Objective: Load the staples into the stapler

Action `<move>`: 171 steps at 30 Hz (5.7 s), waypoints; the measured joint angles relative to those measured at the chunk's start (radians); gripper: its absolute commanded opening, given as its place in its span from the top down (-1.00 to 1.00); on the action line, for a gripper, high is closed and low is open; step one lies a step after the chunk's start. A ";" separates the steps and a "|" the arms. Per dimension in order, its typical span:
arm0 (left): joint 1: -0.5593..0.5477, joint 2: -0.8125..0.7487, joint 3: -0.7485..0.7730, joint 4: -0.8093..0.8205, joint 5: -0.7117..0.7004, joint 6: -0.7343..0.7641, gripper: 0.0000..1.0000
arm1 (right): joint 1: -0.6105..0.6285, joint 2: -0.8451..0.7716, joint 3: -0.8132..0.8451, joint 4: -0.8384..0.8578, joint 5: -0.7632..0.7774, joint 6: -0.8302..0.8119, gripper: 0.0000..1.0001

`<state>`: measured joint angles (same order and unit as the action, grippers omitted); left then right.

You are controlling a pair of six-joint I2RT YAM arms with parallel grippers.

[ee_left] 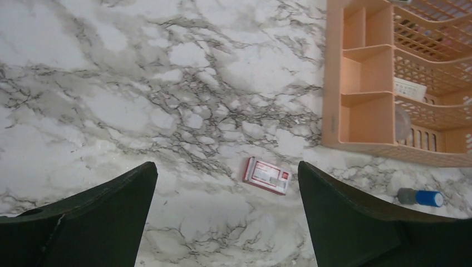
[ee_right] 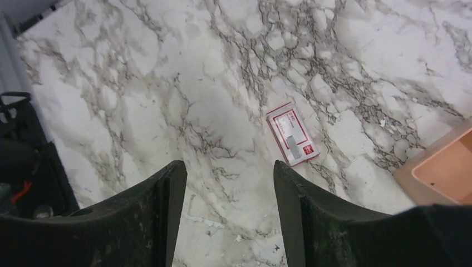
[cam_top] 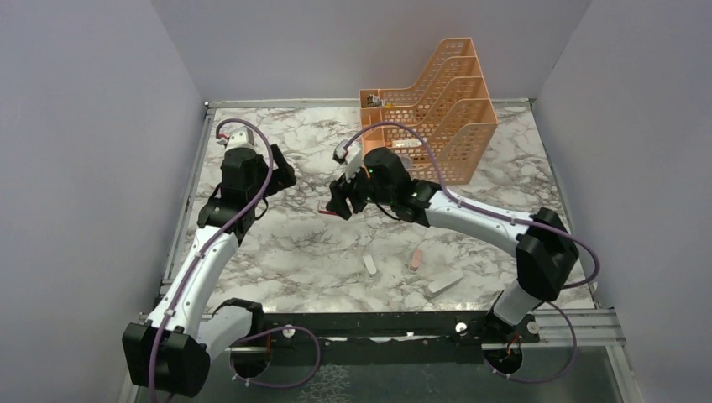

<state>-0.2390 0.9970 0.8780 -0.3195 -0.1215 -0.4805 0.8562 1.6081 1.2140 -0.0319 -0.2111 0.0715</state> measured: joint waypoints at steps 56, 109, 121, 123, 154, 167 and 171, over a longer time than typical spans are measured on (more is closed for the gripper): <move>0.225 0.634 -0.181 0.481 0.686 -0.290 0.00 | -0.060 0.549 0.288 -0.145 -0.199 -0.571 0.05; 0.156 0.772 -0.199 0.635 0.831 -0.296 0.43 | -0.075 0.517 0.227 -0.087 -0.204 -0.481 -0.57; 0.151 0.726 -0.191 0.583 0.776 -0.257 0.30 | -0.120 0.289 0.142 -0.031 0.019 -0.049 -0.36; 0.151 0.725 -0.191 0.579 0.768 -0.256 0.32 | -0.117 0.303 0.156 -0.047 0.028 0.026 -0.35; 0.151 0.721 -0.198 0.579 0.742 -0.255 0.45 | -0.059 0.490 0.291 -0.326 0.208 0.281 0.44; 0.151 0.721 -0.198 0.578 0.736 -0.249 0.78 | -0.059 0.490 0.290 -0.333 0.229 0.313 0.98; 0.152 0.721 -0.198 0.586 0.738 -0.248 0.87 | -0.059 0.490 0.287 -0.331 0.242 0.325 0.98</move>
<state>-0.0872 1.7184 0.6800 0.2668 0.6163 -0.7284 0.7975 2.0979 1.5013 -0.3630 0.0311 0.3962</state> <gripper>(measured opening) 0.098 0.017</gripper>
